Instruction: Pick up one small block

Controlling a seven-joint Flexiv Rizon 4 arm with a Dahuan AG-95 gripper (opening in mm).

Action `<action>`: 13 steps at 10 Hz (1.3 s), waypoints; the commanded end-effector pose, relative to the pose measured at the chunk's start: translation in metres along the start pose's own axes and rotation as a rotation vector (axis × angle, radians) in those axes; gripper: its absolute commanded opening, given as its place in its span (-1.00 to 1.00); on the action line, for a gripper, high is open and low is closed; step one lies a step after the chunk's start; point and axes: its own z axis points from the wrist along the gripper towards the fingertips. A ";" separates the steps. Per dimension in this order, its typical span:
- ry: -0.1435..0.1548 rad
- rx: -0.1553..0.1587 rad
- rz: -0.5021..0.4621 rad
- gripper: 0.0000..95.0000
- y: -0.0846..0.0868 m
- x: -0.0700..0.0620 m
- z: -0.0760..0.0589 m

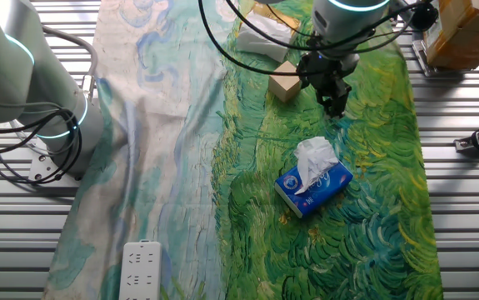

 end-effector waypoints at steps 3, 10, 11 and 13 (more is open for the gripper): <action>0.018 -0.080 -0.112 0.20 -0.001 0.000 0.000; 0.036 -0.080 -0.136 0.60 -0.001 0.000 0.000; 0.038 -0.074 -0.121 0.60 0.010 -0.001 0.000; 0.049 -0.047 -0.090 0.60 0.048 0.001 0.004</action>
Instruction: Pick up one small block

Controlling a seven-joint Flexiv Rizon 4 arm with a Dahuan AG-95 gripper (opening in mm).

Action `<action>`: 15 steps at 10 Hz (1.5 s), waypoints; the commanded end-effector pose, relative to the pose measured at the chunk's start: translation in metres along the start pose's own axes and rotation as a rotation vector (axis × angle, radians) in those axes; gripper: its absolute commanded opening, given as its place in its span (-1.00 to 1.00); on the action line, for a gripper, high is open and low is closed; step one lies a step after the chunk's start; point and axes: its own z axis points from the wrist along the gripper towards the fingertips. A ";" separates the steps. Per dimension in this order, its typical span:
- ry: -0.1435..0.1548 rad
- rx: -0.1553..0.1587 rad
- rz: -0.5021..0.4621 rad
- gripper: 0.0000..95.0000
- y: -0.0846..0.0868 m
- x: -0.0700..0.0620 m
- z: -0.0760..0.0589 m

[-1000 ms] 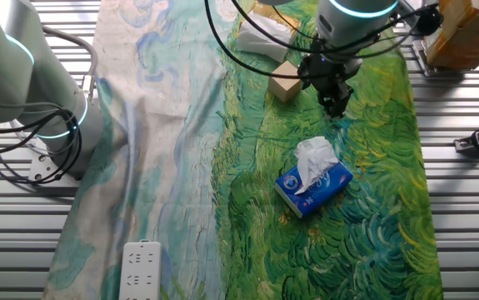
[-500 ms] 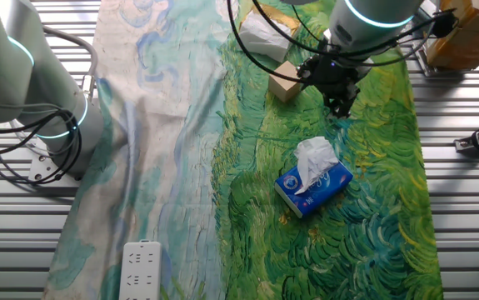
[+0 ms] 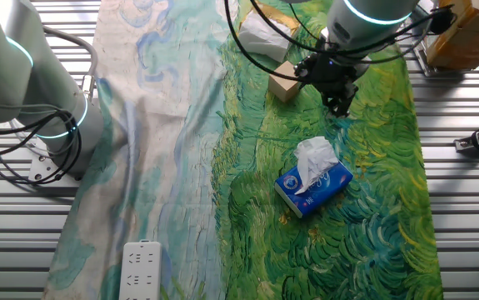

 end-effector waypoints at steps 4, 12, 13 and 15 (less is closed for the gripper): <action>-0.011 0.057 0.127 0.60 0.098 -0.014 0.039; -0.049 0.094 0.140 0.60 0.100 -0.018 0.073; -0.057 0.099 0.136 0.60 0.098 -0.019 0.075; -0.059 0.104 0.132 0.60 0.092 -0.022 0.074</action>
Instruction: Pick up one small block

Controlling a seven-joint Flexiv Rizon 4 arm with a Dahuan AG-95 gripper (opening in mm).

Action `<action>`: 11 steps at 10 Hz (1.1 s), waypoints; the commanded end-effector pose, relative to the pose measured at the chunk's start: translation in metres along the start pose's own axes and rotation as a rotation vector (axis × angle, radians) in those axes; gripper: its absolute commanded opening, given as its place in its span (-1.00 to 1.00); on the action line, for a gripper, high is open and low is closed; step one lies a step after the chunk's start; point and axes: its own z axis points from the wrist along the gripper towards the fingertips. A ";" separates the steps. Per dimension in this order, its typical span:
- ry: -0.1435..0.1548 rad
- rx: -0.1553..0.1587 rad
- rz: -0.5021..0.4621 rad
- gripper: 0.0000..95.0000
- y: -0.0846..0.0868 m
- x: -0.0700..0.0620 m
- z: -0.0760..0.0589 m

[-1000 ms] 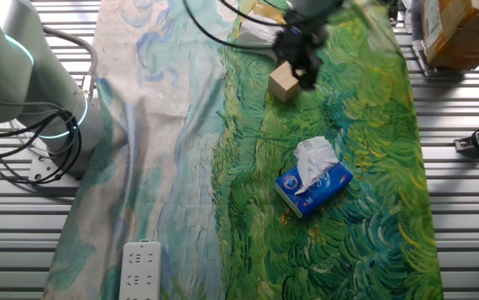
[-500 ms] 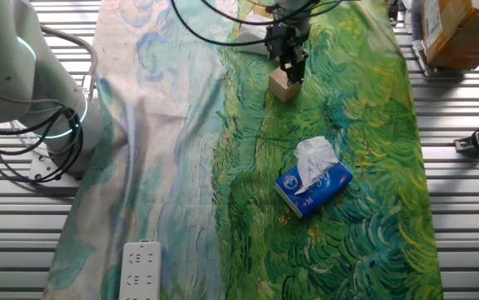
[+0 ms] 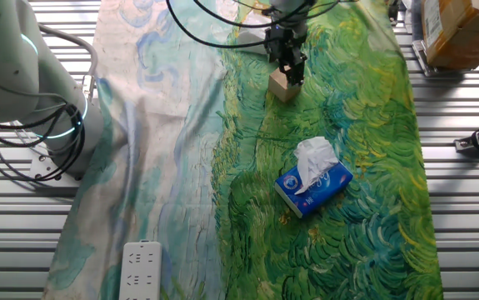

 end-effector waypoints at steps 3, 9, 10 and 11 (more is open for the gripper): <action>-0.007 0.006 0.003 0.60 -0.004 -0.002 0.005; -0.018 0.021 0.014 -1.00 -0.002 -0.002 0.012; -0.013 0.021 0.016 -1.00 -0.002 -0.002 0.012; -0.008 0.008 0.036 -1.00 -0.003 -0.003 0.009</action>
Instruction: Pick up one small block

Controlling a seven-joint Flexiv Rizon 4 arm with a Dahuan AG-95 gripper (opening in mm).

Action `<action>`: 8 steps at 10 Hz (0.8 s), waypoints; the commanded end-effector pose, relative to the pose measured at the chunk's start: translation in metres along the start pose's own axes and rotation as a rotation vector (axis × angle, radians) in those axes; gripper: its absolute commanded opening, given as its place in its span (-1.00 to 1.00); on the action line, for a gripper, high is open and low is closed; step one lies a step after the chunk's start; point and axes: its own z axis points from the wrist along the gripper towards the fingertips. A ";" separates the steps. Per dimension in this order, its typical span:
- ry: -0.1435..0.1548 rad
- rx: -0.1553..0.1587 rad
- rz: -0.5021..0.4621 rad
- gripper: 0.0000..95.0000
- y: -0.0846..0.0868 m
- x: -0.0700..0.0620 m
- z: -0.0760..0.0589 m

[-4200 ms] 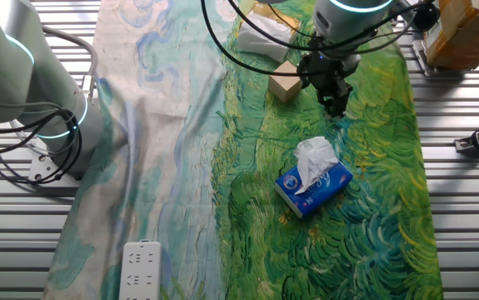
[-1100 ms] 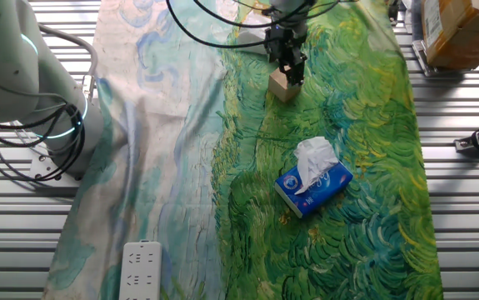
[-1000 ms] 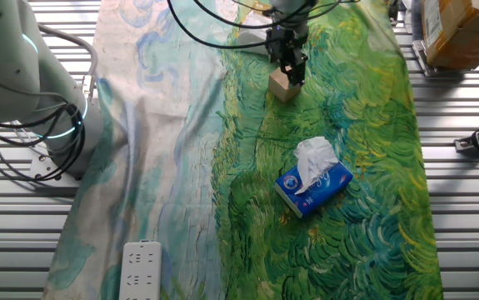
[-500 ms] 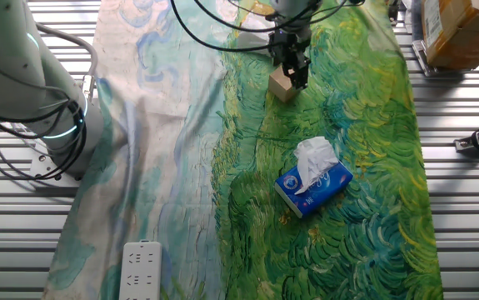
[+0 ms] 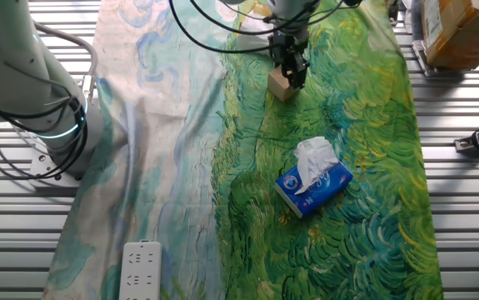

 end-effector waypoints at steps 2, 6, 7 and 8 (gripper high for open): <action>0.033 -0.034 0.057 -1.00 -0.007 -0.004 -0.025; 0.058 -0.041 0.063 -1.00 -0.020 -0.001 -0.077; 0.064 -0.048 0.061 -1.00 -0.023 0.001 -0.090; 0.070 -0.053 0.055 -1.00 -0.026 0.004 -0.104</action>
